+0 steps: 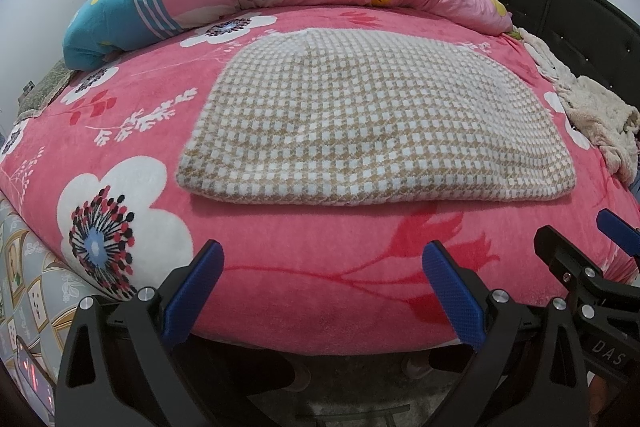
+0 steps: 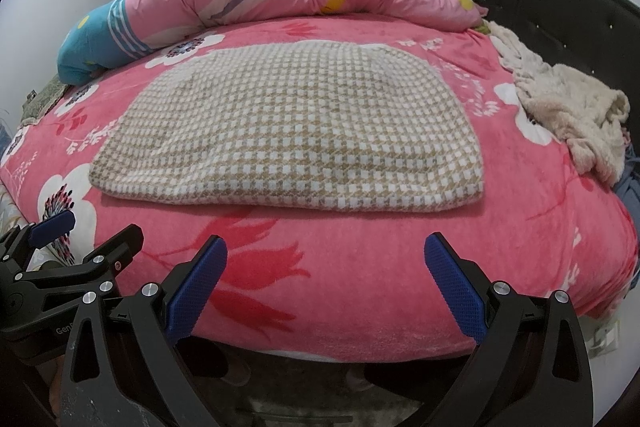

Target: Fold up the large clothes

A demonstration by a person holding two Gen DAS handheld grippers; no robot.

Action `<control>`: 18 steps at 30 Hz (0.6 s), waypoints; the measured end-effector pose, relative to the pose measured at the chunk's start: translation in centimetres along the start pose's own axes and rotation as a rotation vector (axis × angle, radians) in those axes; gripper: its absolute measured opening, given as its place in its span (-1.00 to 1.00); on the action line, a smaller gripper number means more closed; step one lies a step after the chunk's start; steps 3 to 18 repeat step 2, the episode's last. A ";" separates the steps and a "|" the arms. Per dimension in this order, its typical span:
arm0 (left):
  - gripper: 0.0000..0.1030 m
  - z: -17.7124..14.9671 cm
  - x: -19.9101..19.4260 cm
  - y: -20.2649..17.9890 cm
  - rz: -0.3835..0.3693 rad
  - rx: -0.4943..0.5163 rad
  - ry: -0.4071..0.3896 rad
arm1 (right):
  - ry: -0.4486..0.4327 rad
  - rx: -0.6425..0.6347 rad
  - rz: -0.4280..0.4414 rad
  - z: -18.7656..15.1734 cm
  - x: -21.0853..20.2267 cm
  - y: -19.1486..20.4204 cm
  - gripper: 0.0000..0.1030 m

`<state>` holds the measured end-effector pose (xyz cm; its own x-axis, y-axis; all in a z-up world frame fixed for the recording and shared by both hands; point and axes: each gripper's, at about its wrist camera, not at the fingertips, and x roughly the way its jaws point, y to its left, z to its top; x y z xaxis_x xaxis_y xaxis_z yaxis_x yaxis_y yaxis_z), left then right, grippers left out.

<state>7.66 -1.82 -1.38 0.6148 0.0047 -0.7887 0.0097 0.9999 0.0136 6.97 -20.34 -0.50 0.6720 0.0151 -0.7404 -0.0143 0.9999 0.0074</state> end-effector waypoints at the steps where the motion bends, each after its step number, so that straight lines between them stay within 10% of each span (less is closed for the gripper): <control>1: 0.90 0.0 0.0 0.0 0.001 0.001 -0.001 | 0.000 0.000 0.000 0.0 0.0 0.0 0.84; 18: 0.90 -0.1 -0.1 0.0 0.001 0.001 -0.001 | 0.000 0.000 0.000 0.0 0.0 0.0 0.84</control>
